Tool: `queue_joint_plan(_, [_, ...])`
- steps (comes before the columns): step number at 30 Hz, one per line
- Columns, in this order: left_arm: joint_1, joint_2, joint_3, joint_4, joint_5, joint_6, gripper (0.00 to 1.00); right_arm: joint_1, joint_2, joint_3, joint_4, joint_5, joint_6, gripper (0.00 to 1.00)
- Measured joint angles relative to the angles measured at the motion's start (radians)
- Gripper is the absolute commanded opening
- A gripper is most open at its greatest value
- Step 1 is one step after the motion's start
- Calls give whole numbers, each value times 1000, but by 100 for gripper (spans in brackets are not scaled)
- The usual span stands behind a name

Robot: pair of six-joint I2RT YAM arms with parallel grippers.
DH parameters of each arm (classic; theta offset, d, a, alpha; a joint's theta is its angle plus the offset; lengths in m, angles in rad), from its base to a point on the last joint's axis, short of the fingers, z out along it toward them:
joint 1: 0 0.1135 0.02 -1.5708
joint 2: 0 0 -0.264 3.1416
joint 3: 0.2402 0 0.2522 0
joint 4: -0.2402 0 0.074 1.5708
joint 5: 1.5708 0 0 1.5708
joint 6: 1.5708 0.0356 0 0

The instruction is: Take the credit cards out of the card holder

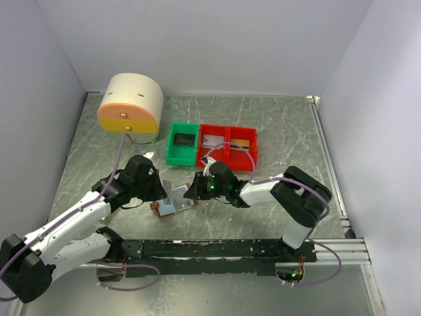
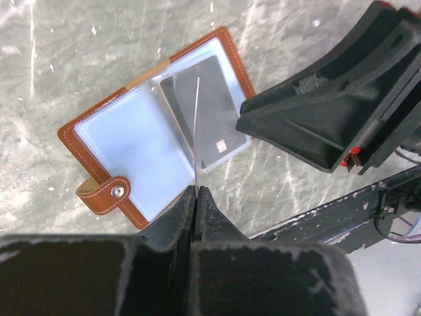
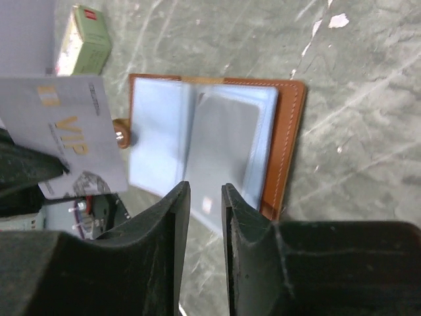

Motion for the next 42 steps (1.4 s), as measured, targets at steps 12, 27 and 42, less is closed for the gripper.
queue_joint_plan(12, [0, -219, 130, -3, -15, 121, 7, -49, -621, -294, 39, 204, -33, 65])
queue_joint_plan(27, [0, -220, 13, 357, 366, 204, 7, -137, -917, -371, 42, 34, -153, 69])
queue_joint_plan(42, [0, -155, -80, 731, 652, 0, 7, -140, -650, -333, 440, -325, 22, 39])
